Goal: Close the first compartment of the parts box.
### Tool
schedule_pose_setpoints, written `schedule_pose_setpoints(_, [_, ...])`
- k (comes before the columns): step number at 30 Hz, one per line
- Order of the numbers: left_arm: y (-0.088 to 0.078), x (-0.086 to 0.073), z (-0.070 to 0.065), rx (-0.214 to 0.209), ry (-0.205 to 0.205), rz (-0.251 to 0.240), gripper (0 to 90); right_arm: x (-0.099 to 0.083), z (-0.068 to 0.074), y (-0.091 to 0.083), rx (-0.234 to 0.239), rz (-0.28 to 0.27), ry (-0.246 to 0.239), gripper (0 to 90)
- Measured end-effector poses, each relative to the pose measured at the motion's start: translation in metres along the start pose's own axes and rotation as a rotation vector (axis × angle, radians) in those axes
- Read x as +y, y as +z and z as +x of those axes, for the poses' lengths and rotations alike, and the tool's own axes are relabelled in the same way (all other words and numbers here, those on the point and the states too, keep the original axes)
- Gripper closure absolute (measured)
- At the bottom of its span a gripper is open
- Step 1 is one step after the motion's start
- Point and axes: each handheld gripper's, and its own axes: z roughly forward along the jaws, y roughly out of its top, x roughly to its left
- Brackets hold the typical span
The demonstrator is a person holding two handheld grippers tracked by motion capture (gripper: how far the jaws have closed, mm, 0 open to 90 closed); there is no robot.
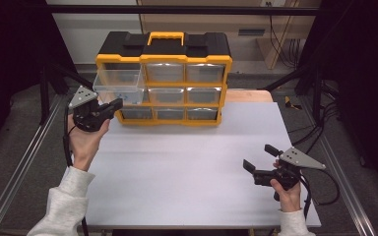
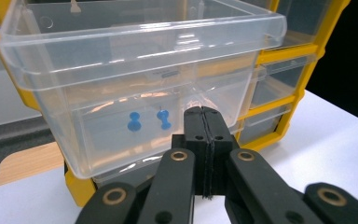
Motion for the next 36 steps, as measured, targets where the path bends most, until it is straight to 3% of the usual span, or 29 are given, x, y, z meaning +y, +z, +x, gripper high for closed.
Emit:
schedule_pose_setpoints(5, [0.006, 0.000, 0.002, -0.017, 0.005, -0.012, 89.9, 0.000, 0.000, 0.000, -0.003, -0.002, 0.007, 2.0])
schedule_pose_setpoints(9, [0.008, 0.001, 0.003, 0.011, 0.022, -0.026, 89.9, 0.000, -0.001, 0.000, -0.001, 0.000, 0.005, 2.0])
schedule_pose_setpoints(36, [0.025, 0.014, 0.019, 0.056, 0.091, -0.033, 89.9, -0.001, 0.001, 0.005, 0.000, 0.016, -0.008, 2.0])
